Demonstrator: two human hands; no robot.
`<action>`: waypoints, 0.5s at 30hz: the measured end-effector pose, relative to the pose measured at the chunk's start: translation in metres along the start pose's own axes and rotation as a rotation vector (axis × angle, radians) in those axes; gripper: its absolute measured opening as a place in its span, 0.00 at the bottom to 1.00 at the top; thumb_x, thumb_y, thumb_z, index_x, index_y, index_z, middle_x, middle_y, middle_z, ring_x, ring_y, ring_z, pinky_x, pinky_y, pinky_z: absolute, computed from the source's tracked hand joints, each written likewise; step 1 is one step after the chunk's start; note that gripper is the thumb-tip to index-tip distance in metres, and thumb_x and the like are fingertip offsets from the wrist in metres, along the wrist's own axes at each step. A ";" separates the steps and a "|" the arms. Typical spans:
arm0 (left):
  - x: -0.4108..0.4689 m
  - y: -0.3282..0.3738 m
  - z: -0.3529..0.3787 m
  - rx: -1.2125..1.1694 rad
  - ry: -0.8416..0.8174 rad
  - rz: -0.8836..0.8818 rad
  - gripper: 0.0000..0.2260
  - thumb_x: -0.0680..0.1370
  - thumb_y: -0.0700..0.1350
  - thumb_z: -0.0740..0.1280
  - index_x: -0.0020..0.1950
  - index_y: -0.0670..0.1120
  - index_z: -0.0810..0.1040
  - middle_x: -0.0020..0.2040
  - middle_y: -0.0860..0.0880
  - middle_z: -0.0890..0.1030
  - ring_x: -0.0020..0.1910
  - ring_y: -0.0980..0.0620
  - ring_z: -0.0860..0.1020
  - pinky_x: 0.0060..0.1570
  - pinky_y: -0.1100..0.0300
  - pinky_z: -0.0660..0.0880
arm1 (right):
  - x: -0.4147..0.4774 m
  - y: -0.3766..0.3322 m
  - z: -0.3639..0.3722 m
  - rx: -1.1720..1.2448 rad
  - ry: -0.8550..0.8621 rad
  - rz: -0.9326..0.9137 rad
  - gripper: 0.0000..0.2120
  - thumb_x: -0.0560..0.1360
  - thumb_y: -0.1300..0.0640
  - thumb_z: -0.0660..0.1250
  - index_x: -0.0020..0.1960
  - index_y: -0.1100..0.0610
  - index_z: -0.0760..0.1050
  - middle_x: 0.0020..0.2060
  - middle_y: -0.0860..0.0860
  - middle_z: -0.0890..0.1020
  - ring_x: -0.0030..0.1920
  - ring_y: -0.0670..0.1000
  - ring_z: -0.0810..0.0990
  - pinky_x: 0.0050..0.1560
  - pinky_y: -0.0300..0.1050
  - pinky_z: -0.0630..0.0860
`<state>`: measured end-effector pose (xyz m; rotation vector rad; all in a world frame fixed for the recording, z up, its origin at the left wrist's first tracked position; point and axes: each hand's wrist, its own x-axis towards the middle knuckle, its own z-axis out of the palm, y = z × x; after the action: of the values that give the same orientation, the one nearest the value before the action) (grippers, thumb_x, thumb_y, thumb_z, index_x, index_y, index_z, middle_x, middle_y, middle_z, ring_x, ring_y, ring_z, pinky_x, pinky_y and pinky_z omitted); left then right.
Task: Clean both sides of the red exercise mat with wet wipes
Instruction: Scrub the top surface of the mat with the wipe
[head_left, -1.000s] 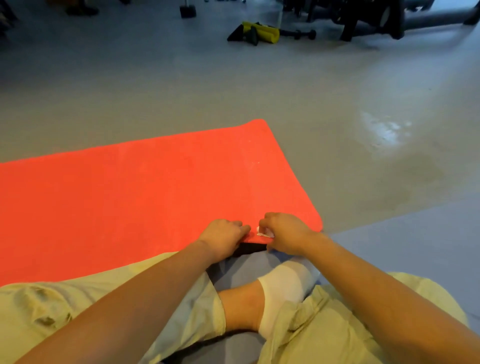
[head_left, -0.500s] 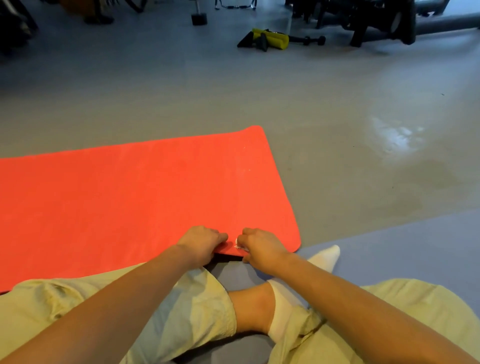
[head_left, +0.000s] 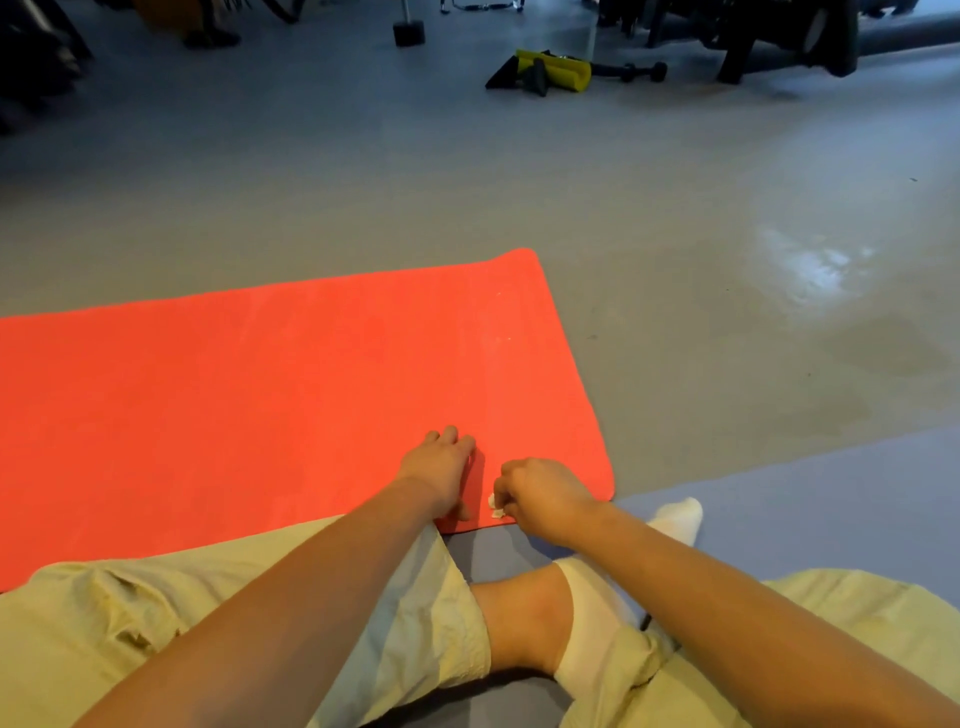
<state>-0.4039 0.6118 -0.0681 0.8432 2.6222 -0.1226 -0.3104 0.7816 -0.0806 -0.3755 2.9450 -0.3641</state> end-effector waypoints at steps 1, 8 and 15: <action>0.001 0.001 -0.001 0.018 0.006 -0.007 0.51 0.60 0.56 0.86 0.78 0.52 0.64 0.72 0.46 0.65 0.72 0.42 0.66 0.63 0.46 0.74 | 0.004 0.003 -0.003 0.025 0.009 0.015 0.09 0.75 0.56 0.69 0.53 0.48 0.83 0.52 0.48 0.81 0.53 0.53 0.80 0.43 0.45 0.69; 0.020 -0.003 -0.012 -0.023 -0.138 -0.068 0.68 0.57 0.60 0.87 0.86 0.49 0.46 0.84 0.40 0.46 0.83 0.40 0.48 0.79 0.46 0.61 | 0.055 0.019 -0.016 0.103 0.057 0.163 0.06 0.74 0.52 0.72 0.50 0.51 0.81 0.51 0.50 0.82 0.52 0.56 0.81 0.43 0.45 0.71; 0.027 -0.010 -0.028 -0.010 -0.103 -0.046 0.51 0.60 0.62 0.85 0.78 0.53 0.67 0.72 0.46 0.68 0.72 0.41 0.69 0.68 0.50 0.73 | 0.056 0.023 -0.014 0.149 0.005 0.225 0.12 0.73 0.44 0.72 0.48 0.52 0.79 0.50 0.51 0.84 0.50 0.56 0.82 0.42 0.45 0.72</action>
<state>-0.4393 0.6235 -0.0529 0.7532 2.5440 -0.1606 -0.3720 0.7911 -0.0797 -0.0237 2.9004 -0.5485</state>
